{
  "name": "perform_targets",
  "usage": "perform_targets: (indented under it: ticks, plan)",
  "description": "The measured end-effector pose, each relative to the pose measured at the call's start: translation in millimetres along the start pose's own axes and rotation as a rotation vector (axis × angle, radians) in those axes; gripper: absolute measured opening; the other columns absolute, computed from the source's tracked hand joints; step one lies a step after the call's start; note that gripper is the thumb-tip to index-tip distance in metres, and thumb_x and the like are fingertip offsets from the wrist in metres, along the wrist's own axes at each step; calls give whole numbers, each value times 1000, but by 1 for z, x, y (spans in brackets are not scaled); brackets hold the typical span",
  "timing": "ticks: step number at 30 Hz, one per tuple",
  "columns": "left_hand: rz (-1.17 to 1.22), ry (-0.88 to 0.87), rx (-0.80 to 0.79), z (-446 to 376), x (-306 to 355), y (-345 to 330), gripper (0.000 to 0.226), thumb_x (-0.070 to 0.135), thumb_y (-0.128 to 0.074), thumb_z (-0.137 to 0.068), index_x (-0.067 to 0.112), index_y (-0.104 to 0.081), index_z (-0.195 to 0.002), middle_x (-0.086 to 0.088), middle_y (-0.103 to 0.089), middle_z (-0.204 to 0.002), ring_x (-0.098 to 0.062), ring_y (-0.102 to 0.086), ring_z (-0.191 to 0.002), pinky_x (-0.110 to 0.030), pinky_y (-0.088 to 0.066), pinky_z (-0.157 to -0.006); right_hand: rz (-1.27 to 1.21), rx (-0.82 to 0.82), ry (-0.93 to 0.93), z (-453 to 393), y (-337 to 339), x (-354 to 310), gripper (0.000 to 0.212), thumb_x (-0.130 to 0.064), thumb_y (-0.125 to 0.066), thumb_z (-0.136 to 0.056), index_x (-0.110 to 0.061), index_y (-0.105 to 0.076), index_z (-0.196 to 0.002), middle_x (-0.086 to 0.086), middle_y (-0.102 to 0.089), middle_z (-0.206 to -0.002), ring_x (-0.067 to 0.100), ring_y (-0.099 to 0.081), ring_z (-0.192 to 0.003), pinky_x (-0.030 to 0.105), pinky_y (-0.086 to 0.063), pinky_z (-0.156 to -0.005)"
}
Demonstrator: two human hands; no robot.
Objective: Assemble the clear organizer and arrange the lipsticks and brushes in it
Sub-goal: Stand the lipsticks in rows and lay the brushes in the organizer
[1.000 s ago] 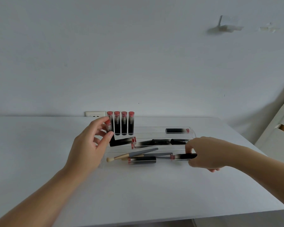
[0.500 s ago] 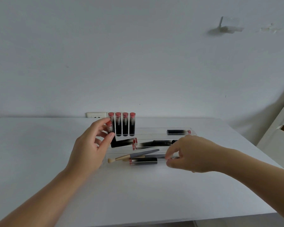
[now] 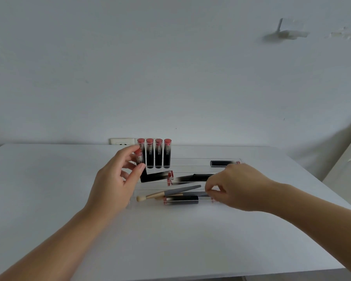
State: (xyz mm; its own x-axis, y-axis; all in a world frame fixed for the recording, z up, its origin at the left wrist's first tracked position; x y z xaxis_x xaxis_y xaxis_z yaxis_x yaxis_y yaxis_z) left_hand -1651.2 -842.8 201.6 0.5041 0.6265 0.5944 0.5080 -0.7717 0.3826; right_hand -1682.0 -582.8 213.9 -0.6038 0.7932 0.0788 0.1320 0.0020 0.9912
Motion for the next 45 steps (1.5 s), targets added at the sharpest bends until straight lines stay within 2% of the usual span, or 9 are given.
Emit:
perform_targets:
  ticks: [3,9,14,18,23,27,34,41,45]
  plan:
    - [-2,10,2,1,-1,0,45,23,-70,-92,42,-53,-129,41,-58,-106,5,-63,-94,-5,-48,-71,209,-45,78,-8,2,-3,20,-51,-51,-96,-34,-61,-102,-12,-43,-60,18,-50,-65,29,-37,-67]
    - [-2,7,-3,0,-1,-1,44,23,-69,-93,37,-55,-131,43,-57,-106,8,-62,-95,-4,-47,-71,451,-133,217,-22,-1,-22,29,-54,-47,-99,-28,-60,-98,-7,-37,-66,26,-52,-70,30,-36,-64]
    - [3,1,-8,1,-1,0,43,28,-67,-93,33,-55,-133,45,-56,-106,8,-61,-96,-4,-47,-71,602,-104,314,-29,-2,-37,33,-44,-51,-100,-23,-41,-77,-4,-32,-58,18,-31,-47,27,-17,-49]
    - [27,3,-8,0,3,0,45,45,-58,-89,39,-53,-133,42,-58,-106,6,-62,-98,-4,-47,-72,650,-101,331,-32,-1,-39,26,-36,-57,-97,-22,-47,-77,-4,-33,-56,16,-27,-45,27,-16,-47]
    - [18,21,-7,0,0,0,43,40,-62,-91,39,-53,-133,32,-61,-109,4,-63,-96,-7,-50,-72,600,-54,376,-30,-5,-40,21,-36,-48,-96,-22,-43,-81,-3,-46,-65,27,-47,-56,28,-15,-48]
    - [-8,22,-8,0,-3,-1,43,27,-67,-93,30,-56,-135,32,-61,-103,7,-62,-97,-4,-49,-72,506,4,403,-25,-2,-37,15,-33,-45,-94,-23,-43,-84,-2,-60,-79,28,-61,-70,30,-27,-54]
    - [-4,16,1,-1,-1,0,42,30,-65,-92,33,-55,-133,37,-61,-103,8,-62,-96,-4,-47,-72,350,-11,376,-23,-1,-32,26,-52,-42,-99,-26,-42,-105,-5,-64,-92,27,-63,-83,33,-40,-62]
    - [12,26,6,0,1,1,44,42,-60,-89,37,-55,-132,31,-61,-101,6,-63,-94,-5,-48,-71,344,62,424,-27,5,-49,16,-35,-42,-104,-21,-48,-108,-1,-60,-87,27,-57,-76,33,-37,-58]
    - [2,25,1,-1,-1,0,43,34,-64,-91,34,-55,-133,29,-61,-103,5,-63,-95,-5,-49,-72,374,248,474,-21,17,-56,21,-24,-55,-100,-17,-64,-82,0,-56,-65,26,-55,-57,31,-44,-46]
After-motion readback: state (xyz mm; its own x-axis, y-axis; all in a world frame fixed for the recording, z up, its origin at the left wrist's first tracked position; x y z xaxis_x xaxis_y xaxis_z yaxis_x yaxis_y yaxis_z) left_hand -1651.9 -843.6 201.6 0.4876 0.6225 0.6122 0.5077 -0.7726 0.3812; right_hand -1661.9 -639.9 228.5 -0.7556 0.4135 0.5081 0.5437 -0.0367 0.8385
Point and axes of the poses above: each hand's wrist, its own z-axis away from the middle knuckle, its own y-axis out of the back of the hand, x = y × z, the point moved 8 cm from there along -z, towards the middle knuckle
